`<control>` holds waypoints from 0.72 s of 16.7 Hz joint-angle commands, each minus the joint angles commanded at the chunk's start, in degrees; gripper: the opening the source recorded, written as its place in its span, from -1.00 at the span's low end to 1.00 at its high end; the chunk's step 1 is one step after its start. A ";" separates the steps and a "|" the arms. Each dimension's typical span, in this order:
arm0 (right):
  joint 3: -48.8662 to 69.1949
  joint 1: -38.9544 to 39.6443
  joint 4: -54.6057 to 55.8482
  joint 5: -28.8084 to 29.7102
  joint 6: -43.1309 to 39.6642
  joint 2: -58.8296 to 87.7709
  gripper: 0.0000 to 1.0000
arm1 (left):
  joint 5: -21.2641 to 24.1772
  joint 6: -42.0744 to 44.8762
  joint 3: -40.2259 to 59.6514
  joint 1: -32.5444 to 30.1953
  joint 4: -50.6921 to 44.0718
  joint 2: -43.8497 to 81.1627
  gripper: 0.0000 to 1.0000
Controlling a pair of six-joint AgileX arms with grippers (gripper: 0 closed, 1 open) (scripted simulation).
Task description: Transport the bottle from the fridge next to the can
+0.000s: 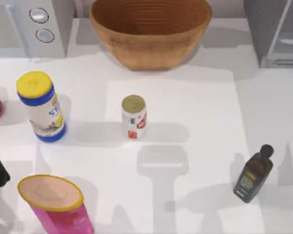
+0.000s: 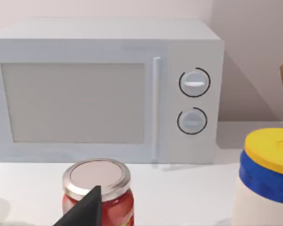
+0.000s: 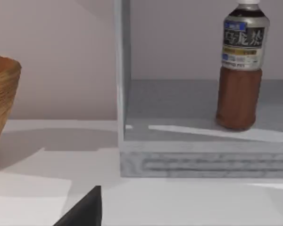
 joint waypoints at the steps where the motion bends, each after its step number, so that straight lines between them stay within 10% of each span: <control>1: 0.00 0.00 0.00 0.00 0.00 0.00 1.00 | 0.00 0.00 0.00 0.00 0.00 0.00 1.00; 12: 18.66 -4.96 19.91 -3.66 0.22 33.08 1.00 | 0.00 0.00 0.00 0.00 0.00 0.00 1.00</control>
